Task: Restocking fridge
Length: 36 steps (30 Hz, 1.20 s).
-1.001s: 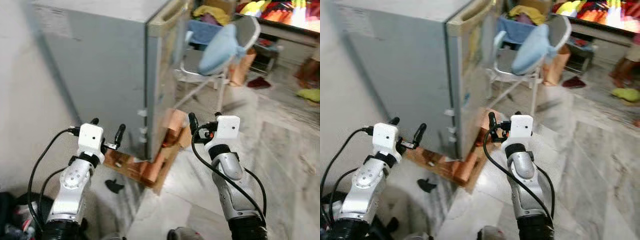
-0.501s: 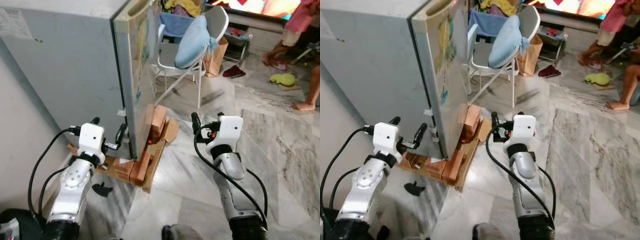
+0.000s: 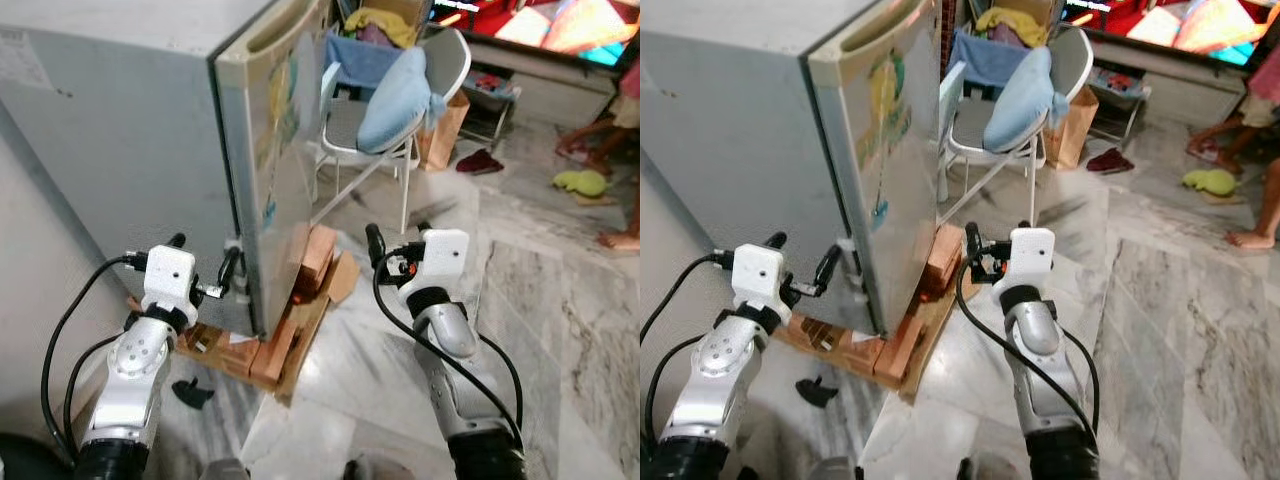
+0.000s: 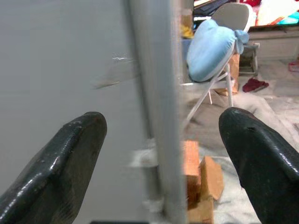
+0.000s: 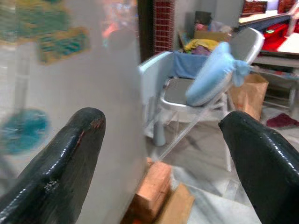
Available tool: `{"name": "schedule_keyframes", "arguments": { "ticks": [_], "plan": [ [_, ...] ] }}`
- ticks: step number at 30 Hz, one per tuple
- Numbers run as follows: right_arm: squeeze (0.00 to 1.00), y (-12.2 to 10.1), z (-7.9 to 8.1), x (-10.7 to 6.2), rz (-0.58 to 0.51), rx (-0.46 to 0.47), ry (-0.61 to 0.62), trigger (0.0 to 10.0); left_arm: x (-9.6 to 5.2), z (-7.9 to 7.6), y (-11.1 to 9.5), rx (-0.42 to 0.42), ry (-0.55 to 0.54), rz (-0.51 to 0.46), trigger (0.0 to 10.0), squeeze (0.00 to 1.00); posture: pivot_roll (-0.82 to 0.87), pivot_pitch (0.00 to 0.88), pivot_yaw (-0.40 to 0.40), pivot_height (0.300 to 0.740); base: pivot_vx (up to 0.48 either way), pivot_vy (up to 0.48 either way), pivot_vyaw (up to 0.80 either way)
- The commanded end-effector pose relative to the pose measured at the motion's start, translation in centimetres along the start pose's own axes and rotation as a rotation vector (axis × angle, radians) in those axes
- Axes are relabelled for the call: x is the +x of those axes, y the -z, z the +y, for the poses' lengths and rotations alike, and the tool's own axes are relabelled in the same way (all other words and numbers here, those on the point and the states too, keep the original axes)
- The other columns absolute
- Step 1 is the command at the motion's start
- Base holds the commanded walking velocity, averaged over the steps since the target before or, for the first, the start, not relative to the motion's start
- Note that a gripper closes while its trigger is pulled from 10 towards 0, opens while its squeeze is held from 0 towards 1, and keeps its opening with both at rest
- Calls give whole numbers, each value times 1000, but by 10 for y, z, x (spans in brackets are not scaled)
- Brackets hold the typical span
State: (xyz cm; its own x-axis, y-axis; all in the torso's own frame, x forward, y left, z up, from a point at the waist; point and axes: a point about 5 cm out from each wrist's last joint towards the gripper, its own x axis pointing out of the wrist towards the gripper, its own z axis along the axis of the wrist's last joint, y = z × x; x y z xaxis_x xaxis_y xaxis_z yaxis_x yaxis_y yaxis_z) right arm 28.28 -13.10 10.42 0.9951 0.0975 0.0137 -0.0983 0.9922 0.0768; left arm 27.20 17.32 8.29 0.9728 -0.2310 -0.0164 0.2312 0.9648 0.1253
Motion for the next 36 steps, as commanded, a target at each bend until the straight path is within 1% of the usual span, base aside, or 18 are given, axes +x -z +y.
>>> {"name": "schedule_keyframes", "arguments": {
  "ticks": [1, 4, 5, 6, 10, 12, 13, 17, 19, 22, 24, 25, 26, 31, 33, 36],
  "plan": [
    [0, -2, -4, 1, -1, 0, 16, 10000, 0, 2, -2, -1, 1, -9, 10000, 0, 8, 16, -39, 740, 0, 0, -800],
    [0, -2, -4, 1, 1, 1, 18, 10000, 1, 7, -3, -9, -4, -8, 10000, 0, 7, 16, -43, 740, 0, 0, -800],
    [0, -3, -4, 1, -2, -10, 16, 10000, 4, 13, -4, -3, -12, -9, 10000, 0, 5, 17, -44, 740, 0, 0, -800],
    [0, -3, -4, 1, -2, -10, 16, 10000, 4, 13, -4, -3, -12, -9, 10000, 0, 5, 17, -44, 740, 0, 0, -800],
    [0, -4, -5, 2, -4, -15, 17, 10000, 12, 27, -8, 22, -47, -15, 10000, 0, 1, 19, -45, 740, 0, 0, -800],
    [0, -4, -6, 2, -4, -13, 20, 10000, 17, 31, -8, 7, -76, -8, 10000, 0, -2, 20, -46, 740, 0, 0, -800],
    [0, -5, -5, 2, -6, -16, 14, 10000, 22, 37, -10, -14, -112, -12, 10000, 0, -9, 21, -45, 740, 0, 0, -475],
    [0, -7, -3, 1, -16, -14, 10, 10000, 25, 40, -12, -14, -144, -18, 10000, 0, -18, 24, -44, 740, 0, 0, 0],
    [0, -7, -4, 0, -17, -15, 12, 10000, 23, 40, -12, -17, -141, -20, 10000, 0, -19, 25, -44, 740, 0, 0, 0],
    [0, -8, -8, -2, -15, -28, 18, 10000, 14, 41, -6, -23, -141, -6, 10000, 0, -20, 29, -44, 740, 0, 0, 0],
    [0, -8, -9, -2, -17, -29, 20, 10000, 11, 42, -5, -25, -143, -3, 10000, 0, -20, 29, -45, 740, 0, 0, 0],
    [0, -9, -9, -2, -19, -32, 20, 10000, 6, 44, -2, -27, -151, 5, 10000, 0, -19, 32, -44, 740, 0, 0, 0],
    [0, -9, -9, -2, -19, -32, 20, 10000, 6, 44, -2, -27, -151, 5, 10000, 0, -19, 32, -44, 740, 0, 0, 0],
    [0, -14, -6, 1, -36, -33, 9, 10000, -1, 46, -1, -14, -147, -3, 10000, 0, -16, 35, -44, 740, 0, 0, 0],
    [0, -18, -3, 2, -47, -42, -6, 10000, -3, 46, -2, -12, -140, -9, 10000, 0, -10, 45, -40, 740, 281, 0, 0],
    [0, -18, 0, 2, -44, -35, -8, 10000, -4, 40, -4, -9, -112, -23, 10000, 0, -11, 43, -39, 740, 460, 0, -213]
  ]
}}
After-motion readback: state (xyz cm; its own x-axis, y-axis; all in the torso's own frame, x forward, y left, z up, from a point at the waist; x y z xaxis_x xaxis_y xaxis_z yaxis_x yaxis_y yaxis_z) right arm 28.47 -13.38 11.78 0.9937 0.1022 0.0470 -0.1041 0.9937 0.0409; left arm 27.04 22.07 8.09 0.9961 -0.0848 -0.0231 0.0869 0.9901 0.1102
